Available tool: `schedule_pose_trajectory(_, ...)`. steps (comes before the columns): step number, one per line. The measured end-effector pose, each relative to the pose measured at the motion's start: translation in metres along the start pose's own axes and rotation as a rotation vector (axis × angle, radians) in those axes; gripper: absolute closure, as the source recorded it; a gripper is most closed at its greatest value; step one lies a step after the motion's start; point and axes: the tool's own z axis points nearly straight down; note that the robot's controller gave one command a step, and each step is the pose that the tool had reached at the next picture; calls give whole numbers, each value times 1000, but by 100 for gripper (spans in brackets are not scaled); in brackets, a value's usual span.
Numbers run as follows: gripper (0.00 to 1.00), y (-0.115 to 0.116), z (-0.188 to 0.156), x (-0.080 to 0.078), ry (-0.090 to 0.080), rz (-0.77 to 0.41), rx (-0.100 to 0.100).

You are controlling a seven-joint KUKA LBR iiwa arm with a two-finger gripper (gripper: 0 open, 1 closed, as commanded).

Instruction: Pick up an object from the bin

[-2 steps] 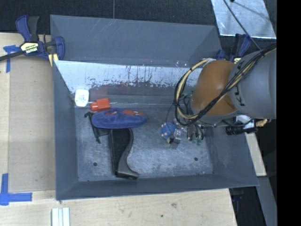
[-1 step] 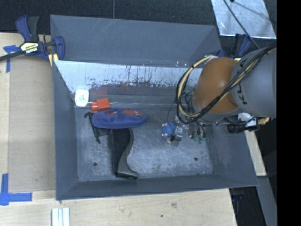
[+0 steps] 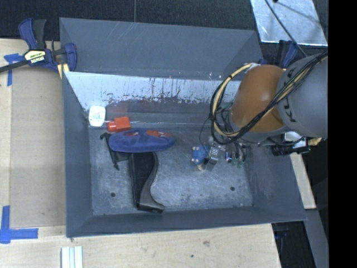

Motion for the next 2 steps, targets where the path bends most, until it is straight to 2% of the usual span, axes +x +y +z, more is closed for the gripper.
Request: schedule_pose_trajectory(2, 100, 0, -103, -5, -2, -4, -1)
